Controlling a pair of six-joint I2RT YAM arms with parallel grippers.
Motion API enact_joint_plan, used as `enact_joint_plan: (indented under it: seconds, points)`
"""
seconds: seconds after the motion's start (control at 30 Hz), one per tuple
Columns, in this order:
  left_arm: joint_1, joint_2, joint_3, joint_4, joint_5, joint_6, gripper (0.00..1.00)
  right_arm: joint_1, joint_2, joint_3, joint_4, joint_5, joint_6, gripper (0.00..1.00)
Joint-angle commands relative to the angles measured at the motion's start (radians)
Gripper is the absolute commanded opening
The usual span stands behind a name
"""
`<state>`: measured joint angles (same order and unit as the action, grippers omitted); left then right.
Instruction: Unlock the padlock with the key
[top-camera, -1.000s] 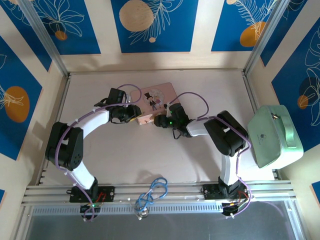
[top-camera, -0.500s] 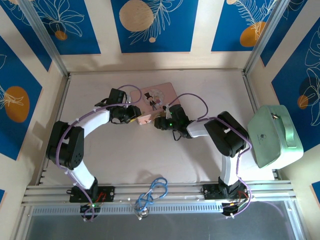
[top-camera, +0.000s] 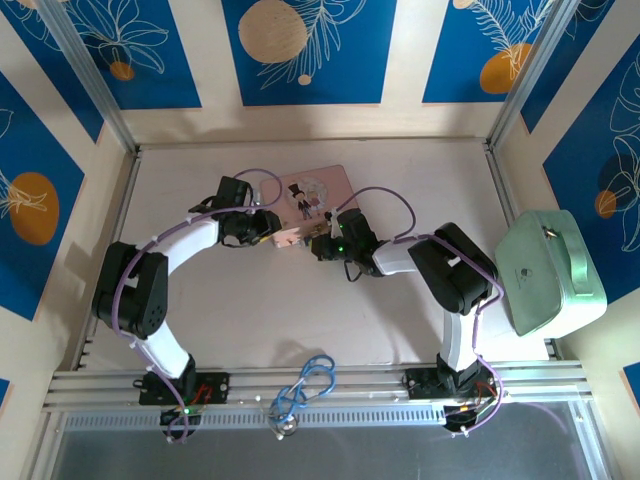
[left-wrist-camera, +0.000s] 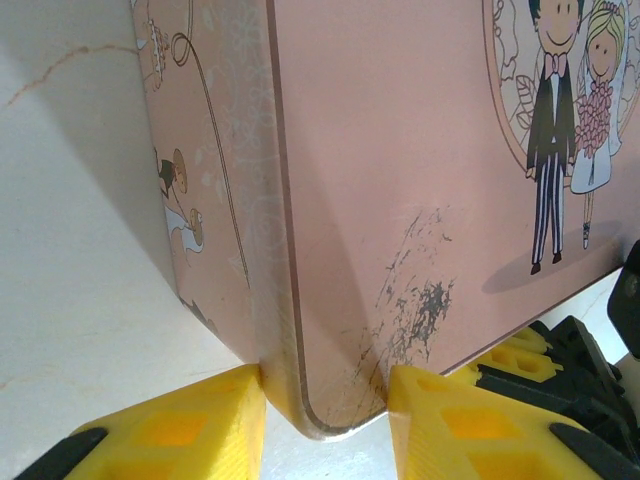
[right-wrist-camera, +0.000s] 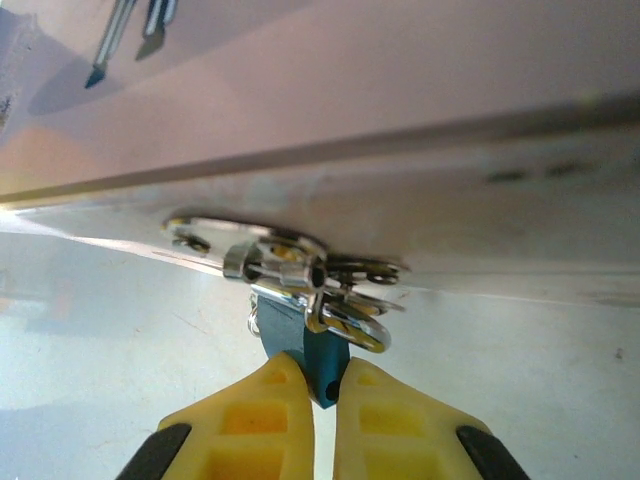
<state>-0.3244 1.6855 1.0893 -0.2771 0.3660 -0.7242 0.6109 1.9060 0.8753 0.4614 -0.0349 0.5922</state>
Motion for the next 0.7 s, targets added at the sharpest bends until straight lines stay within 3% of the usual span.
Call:
enact_joint_plan:
  seconds: [0.0, 0.67]
  points:
    - [0.008, 0.003, -0.007, 0.001, 0.014, 0.006, 0.36, 0.001, 0.003, 0.000, -0.089, -0.036, 0.037, 0.00]
    - [0.010, -0.004, -0.046, 0.028, 0.009, -0.004, 0.35, -0.033, -0.076, -0.108, -0.044, -0.080, 0.142, 0.00]
